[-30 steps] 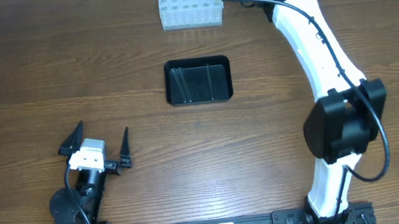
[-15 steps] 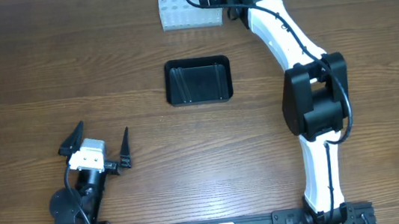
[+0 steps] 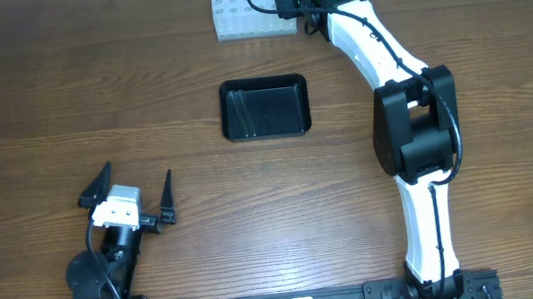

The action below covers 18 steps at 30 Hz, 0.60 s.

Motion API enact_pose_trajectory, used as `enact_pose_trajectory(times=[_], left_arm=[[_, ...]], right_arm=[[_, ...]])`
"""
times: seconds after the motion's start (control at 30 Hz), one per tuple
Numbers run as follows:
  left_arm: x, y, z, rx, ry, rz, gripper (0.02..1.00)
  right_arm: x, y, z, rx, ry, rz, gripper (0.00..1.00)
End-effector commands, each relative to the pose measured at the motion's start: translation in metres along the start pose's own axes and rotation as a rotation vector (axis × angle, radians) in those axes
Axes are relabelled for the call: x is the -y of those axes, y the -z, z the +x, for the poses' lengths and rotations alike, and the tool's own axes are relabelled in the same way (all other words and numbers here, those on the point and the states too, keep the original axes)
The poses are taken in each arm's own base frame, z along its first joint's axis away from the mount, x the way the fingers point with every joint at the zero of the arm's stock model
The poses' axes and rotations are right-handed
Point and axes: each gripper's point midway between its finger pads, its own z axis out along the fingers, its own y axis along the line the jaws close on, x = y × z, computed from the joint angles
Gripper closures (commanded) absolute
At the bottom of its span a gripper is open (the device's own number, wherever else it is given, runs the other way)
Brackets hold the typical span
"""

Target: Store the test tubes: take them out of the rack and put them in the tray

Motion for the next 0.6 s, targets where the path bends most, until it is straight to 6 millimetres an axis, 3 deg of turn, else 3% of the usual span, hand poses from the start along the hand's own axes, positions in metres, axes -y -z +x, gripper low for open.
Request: enact_pose_trajectory(times=[0.03,0.23,0.6], left_arm=[[0.0008,0.0000,0.0016,0.000,-0.010,0.007,0.018],[0.0008,0.0000,0.0016,0.000,-0.010,0.007,0.018],[0.0008,0.0000,0.0016,0.000,-0.010,0.007,0.020]], right_arm=[[-0.0017,-0.0041,0.0058,-0.014,-0.011,0.008,0.454],[-0.0019,-0.0041,0.0040,-0.007,-0.018,0.007,0.581],[-0.0101,-0.0040,-0.0027,0.022,-0.011,-0.007,0.658]])
